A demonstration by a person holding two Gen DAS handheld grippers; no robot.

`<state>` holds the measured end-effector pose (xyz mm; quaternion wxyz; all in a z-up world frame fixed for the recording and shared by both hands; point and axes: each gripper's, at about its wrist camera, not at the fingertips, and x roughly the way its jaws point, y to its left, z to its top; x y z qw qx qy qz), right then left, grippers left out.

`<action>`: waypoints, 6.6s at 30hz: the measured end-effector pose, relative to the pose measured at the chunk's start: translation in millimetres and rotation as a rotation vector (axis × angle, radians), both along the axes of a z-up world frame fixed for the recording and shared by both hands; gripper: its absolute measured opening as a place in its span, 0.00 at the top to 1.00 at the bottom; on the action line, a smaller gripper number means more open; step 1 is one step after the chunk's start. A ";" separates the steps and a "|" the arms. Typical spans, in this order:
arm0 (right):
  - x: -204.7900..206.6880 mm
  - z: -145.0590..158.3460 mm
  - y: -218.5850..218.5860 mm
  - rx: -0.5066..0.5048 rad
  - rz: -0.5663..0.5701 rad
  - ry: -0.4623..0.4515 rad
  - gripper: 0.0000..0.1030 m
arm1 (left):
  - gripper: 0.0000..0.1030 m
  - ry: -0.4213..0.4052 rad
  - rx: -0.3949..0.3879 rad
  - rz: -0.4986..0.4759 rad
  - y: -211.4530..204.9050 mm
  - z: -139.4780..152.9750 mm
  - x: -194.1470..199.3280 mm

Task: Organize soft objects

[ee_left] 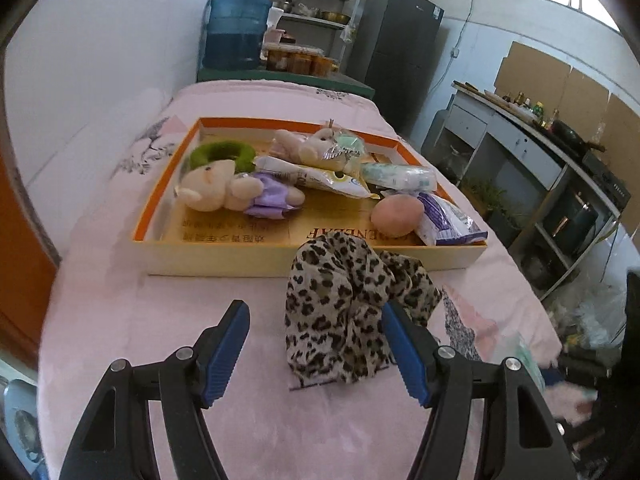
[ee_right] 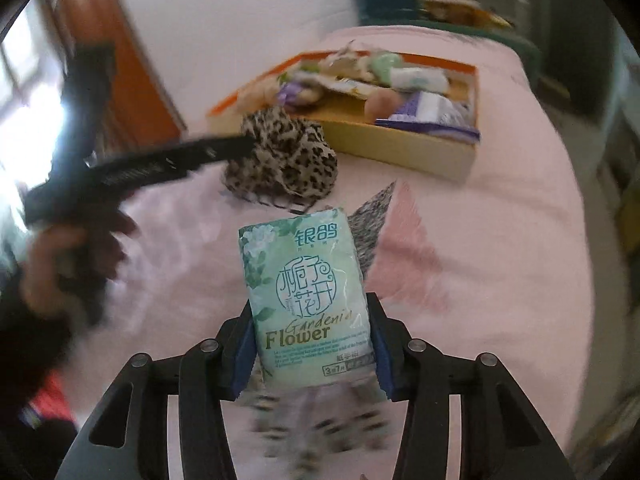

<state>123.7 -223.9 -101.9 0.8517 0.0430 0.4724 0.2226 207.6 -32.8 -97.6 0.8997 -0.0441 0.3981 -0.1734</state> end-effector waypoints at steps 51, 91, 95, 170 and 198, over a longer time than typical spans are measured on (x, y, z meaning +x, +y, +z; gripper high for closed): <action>100.3 86.8 57.6 -0.017 -0.259 -0.229 0.51 | 0.86 -0.269 -0.134 0.113 41.6 109.0 33.1; 168.5 15.7 73.0 -0.078 -0.244 -0.137 0.50 | 0.84 -0.048 -0.070 0.150 28.0 16.0 138.6; 168.3 15.7 73.8 -0.080 -0.241 -0.149 0.47 | 0.67 -0.027 -0.073 0.149 29.9 8.6 141.8; -35.7 110.7 50.8 -0.125 -0.467 -0.382 0.29 | 0.33 -0.307 0.019 0.209 32.0 113.3 -109.3; -123.5 146.6 83.7 -0.188 -0.499 -0.497 0.29 | 0.34 -0.329 0.067 0.239 38.2 124.6 -191.0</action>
